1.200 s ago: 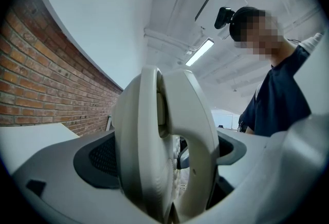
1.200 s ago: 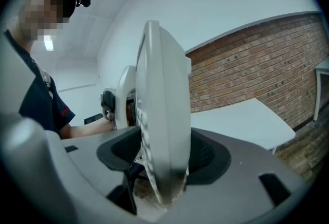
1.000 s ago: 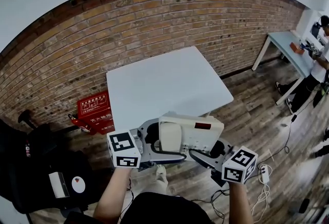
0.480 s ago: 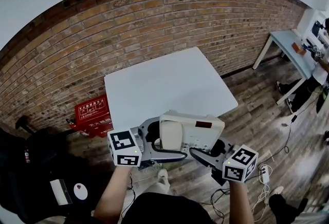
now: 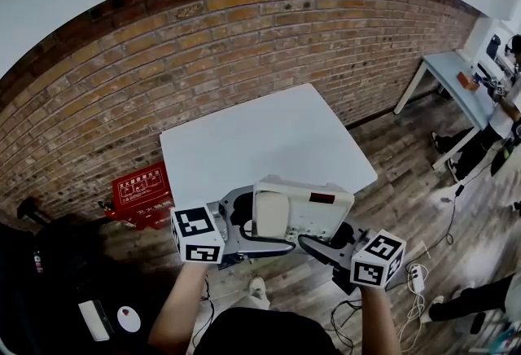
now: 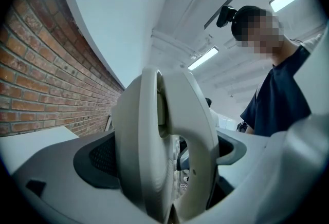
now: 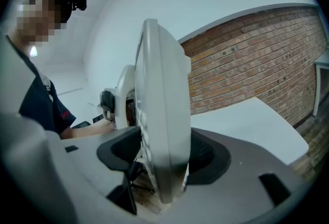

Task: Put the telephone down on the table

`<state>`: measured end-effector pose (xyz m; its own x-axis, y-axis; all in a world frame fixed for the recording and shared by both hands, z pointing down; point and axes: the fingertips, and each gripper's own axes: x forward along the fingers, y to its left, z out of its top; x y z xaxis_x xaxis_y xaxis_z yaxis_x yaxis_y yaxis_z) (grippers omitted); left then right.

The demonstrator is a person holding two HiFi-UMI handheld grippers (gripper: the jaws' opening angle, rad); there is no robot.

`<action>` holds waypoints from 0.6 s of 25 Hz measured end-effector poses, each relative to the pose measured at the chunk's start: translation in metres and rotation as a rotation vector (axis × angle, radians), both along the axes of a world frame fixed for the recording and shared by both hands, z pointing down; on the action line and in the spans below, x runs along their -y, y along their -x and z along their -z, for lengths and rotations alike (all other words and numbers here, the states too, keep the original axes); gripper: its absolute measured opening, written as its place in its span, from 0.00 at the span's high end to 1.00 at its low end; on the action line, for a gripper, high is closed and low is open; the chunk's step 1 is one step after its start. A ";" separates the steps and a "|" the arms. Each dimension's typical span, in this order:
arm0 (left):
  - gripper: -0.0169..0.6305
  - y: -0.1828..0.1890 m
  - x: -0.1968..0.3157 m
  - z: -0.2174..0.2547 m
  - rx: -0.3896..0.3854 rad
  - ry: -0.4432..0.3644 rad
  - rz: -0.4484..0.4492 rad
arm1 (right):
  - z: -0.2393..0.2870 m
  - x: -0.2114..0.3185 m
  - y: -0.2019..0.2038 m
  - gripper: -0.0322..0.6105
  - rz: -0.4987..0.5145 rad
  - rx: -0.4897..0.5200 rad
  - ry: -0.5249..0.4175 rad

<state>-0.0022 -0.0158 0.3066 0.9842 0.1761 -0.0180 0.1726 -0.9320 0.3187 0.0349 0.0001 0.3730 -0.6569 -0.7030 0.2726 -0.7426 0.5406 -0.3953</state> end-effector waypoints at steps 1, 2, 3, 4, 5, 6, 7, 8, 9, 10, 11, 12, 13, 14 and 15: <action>0.19 0.001 0.005 -0.001 0.000 0.002 -0.004 | -0.001 0.005 0.001 0.53 -0.004 0.001 0.003; 0.19 0.002 0.010 -0.001 0.001 0.005 -0.007 | -0.001 0.009 0.002 0.53 -0.006 -0.001 0.007; 0.19 0.003 0.014 -0.002 0.002 0.007 -0.009 | -0.002 0.013 0.003 0.53 -0.009 -0.004 0.011; 0.19 0.004 0.018 -0.004 0.002 0.009 -0.011 | -0.003 0.016 0.004 0.53 -0.010 -0.006 0.015; 0.19 0.004 0.021 -0.005 0.002 0.010 -0.013 | -0.004 0.019 0.004 0.53 -0.011 -0.008 0.020; 0.19 0.005 0.024 -0.006 0.001 0.010 -0.014 | -0.006 0.022 0.005 0.53 -0.012 -0.008 0.024; 0.19 0.006 0.028 -0.007 0.000 0.011 -0.015 | -0.007 0.025 0.006 0.53 -0.012 -0.008 0.029; 0.19 0.008 0.031 -0.008 -0.001 0.014 -0.016 | -0.008 0.028 0.007 0.53 -0.013 -0.007 0.032; 0.19 0.009 0.034 -0.010 -0.001 0.018 -0.017 | -0.009 0.031 0.009 0.53 -0.014 -0.007 0.036; 0.19 0.011 0.037 -0.011 -0.001 0.022 -0.017 | -0.010 0.034 0.011 0.53 -0.016 -0.006 0.038; 0.19 0.012 0.039 -0.012 -0.002 0.027 -0.018 | -0.012 0.036 0.012 0.53 -0.018 -0.005 0.040; 0.19 0.014 0.041 -0.014 -0.002 0.031 -0.019 | -0.013 0.038 0.014 0.53 -0.021 -0.004 0.041; 0.19 0.015 0.043 -0.015 -0.001 0.034 -0.020 | -0.014 0.039 0.015 0.53 -0.023 -0.003 0.042; 0.19 0.016 0.044 -0.016 0.001 0.036 -0.020 | -0.016 0.041 0.016 0.53 -0.024 -0.003 0.043; 0.19 0.017 0.045 -0.018 0.004 0.037 -0.021 | -0.017 0.041 0.017 0.53 -0.023 -0.004 0.045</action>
